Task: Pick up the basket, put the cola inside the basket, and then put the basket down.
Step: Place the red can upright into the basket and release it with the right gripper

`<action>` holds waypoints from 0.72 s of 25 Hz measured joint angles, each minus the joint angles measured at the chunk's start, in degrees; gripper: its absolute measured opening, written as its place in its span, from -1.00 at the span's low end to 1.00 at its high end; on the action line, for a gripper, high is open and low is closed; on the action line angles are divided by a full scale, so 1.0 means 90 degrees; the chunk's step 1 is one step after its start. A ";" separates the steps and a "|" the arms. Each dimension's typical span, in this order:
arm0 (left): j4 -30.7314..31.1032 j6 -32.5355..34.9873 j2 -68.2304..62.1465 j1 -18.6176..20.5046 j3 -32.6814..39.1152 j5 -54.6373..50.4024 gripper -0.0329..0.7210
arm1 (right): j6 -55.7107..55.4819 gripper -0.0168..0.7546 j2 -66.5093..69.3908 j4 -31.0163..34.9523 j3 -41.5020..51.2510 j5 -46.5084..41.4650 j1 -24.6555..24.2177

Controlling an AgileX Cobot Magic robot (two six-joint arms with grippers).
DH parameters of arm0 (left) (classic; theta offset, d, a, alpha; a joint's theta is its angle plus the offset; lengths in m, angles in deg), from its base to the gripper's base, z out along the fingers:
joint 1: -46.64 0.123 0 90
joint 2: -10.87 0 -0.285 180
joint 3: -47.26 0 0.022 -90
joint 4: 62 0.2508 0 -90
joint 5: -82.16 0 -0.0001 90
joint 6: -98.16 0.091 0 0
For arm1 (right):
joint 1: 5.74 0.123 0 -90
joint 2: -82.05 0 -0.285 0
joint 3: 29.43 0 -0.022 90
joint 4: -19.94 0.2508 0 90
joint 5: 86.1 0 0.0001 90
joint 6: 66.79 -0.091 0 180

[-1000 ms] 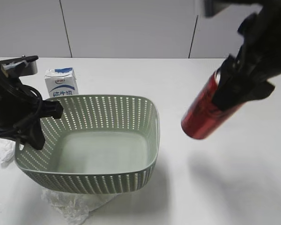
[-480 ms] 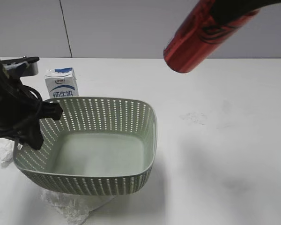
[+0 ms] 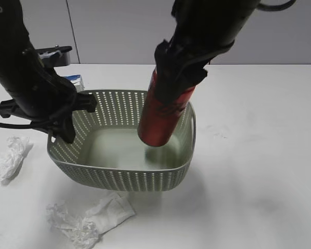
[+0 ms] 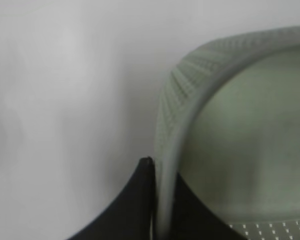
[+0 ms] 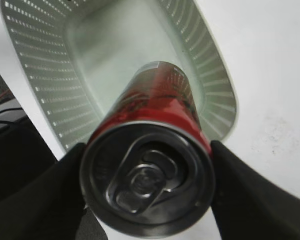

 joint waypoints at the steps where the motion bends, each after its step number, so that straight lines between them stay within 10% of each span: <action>1: -0.0017 0.0000 0.0000 -0.0043 -0.0032 0.0028 -0.92 | 0.0057 0.37 0.0178 0.0000 0.0000 0.0000 0.0000; 12: 0.0071 -0.0002 -0.0062 -0.0112 -0.0061 0.0042 -0.92 | 0.0155 0.38 0.1116 0.0198 -0.0062 0.0137 0.0000; 18: -0.0044 -0.0004 -0.0062 -0.0112 -0.0072 0.0057 -0.92 | -0.0001 0.72 0.1097 0.0249 -0.0063 0.0107 0.0000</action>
